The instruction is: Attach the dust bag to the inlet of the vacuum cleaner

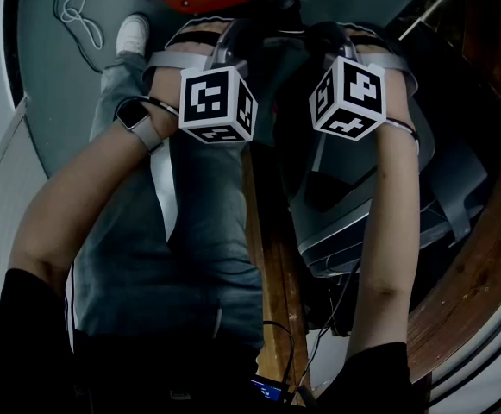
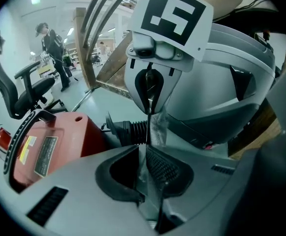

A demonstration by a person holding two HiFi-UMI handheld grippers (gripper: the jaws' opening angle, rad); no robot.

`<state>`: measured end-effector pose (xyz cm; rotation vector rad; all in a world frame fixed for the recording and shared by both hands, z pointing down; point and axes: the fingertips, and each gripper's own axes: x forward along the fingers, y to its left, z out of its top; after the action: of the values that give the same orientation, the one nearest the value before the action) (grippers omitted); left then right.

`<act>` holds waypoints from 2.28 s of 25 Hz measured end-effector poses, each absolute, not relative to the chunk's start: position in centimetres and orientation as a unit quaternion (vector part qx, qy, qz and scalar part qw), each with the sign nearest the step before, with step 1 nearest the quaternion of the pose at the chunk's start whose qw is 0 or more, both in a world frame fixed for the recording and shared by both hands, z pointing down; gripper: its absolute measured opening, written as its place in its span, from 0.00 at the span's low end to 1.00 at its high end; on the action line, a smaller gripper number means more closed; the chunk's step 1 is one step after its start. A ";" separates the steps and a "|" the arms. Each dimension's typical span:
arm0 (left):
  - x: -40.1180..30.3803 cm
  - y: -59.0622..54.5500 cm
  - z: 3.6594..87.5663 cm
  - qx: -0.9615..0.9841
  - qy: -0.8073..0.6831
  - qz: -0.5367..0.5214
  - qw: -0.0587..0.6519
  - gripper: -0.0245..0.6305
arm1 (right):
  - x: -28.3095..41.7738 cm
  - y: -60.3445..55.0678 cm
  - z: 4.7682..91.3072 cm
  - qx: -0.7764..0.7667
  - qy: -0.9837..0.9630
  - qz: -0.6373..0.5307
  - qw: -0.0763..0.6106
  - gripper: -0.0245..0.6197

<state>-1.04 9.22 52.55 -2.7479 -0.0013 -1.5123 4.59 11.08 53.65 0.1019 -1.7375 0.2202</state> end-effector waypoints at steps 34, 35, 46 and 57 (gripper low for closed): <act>-0.3 9.6 52.8 -0.881 0.034 -0.470 -0.045 0.07 | 4.6 8.8 53.0 0.079 -0.741 0.039 0.666 0.10; -0.6 9.8 52.6 -0.881 0.040 -0.469 -0.052 0.07 | 4.3 8.7 52.8 0.085 -0.742 0.029 0.665 0.10; -1.1 7.8 52.5 -0.872 0.066 -0.481 -0.059 0.07 | 4.1 7.5 53.1 0.188 -0.731 0.067 0.653 0.10; -1.0 6.5 51.9 -0.871 0.072 -0.482 -0.058 0.07 | 4.6 7.1 53.3 0.251 -0.724 0.122 0.631 0.10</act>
<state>-0.98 6.52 51.91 -2.8420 0.2341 -1.5739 4.60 7.13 53.32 0.5743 -1.6560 0.2784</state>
